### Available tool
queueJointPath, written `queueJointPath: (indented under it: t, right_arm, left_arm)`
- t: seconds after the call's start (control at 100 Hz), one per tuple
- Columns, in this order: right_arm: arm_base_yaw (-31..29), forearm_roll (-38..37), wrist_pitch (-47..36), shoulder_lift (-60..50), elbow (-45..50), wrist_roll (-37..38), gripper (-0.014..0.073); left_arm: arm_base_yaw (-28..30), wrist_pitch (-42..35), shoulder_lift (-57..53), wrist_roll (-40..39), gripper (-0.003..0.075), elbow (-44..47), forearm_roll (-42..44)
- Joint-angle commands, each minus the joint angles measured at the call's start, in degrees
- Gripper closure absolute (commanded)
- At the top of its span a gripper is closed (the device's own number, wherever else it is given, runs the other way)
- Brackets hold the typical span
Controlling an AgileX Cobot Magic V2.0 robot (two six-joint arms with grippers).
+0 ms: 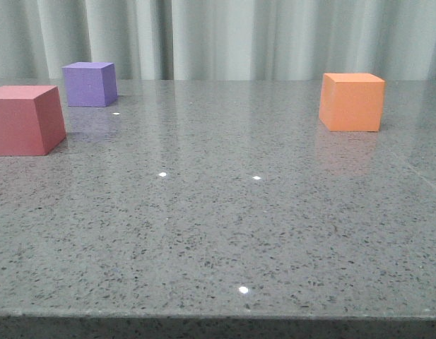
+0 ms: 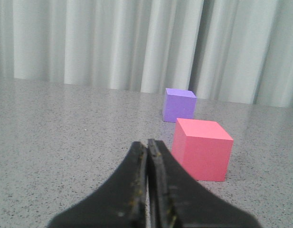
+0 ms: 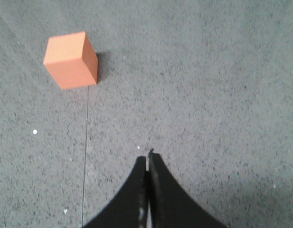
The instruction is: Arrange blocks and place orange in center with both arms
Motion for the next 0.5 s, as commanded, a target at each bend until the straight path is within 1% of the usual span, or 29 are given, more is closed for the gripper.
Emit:
queueJointPath:
  t: [0.0, 0.05, 0.1, 0.12, 0.17, 0.24, 0.27, 0.34, 0.49]
  right_arm:
    - [-0.1, 0.0, -1.5, 0.8, -1.9, -0.6, 0.0556]
    - [-0.1, 0.0, -0.5, 0.8, -1.9, -0.6, 0.0474]
    - [-0.1, 0.0, 0.3, 0.8, -1.9, -0.6, 0.0362]
    - [-0.1, 0.0, 0.6, 0.8, -1.9, -0.6, 0.0332]
    - [-0.1, 0.0, 1.5, 0.8, -1.9, -0.6, 0.0212]
    - [-0.1, 0.0, 1.9, 0.8, -1.9, -0.6, 0.0089]
    - [-0.1, 0.0, 1.9, 0.8, -1.9, -0.6, 0.0054]
    - [-0.1, 0.0, 1.9, 0.8, -1.9, -0.6, 0.0006]
    - [-0.1, 2.7, 1.4, 1.1, -2.1, -0.7, -0.0001]
  left_arm:
    - [0.1, -4.5, -2.2, -0.1, 0.0741, 2.3, -0.3]
    - [0.1, -4.5, -2.2, -0.1, 0.0741, 2.3, -0.3]
    - [0.1, -4.5, -2.2, -0.1, 0.0741, 2.3, -0.3]
    - [0.1, -4.5, -2.2, -0.1, 0.0741, 2.3, -0.3]
    - [0.1, -4.5, -2.2, -0.1, 0.0741, 2.3, -0.3]
    - [0.1, -4.5, -2.2, -0.1, 0.0741, 2.3, -0.3]
    - [0.1, -4.5, -2.2, -0.1, 0.0741, 2.3, -0.3]
    - [0.1, -4.5, -2.2, -0.1, 0.0741, 2.3, -0.3]
    - [0.1, -4.5, -2.2, -0.1, 0.0741, 2.3, -0.3]
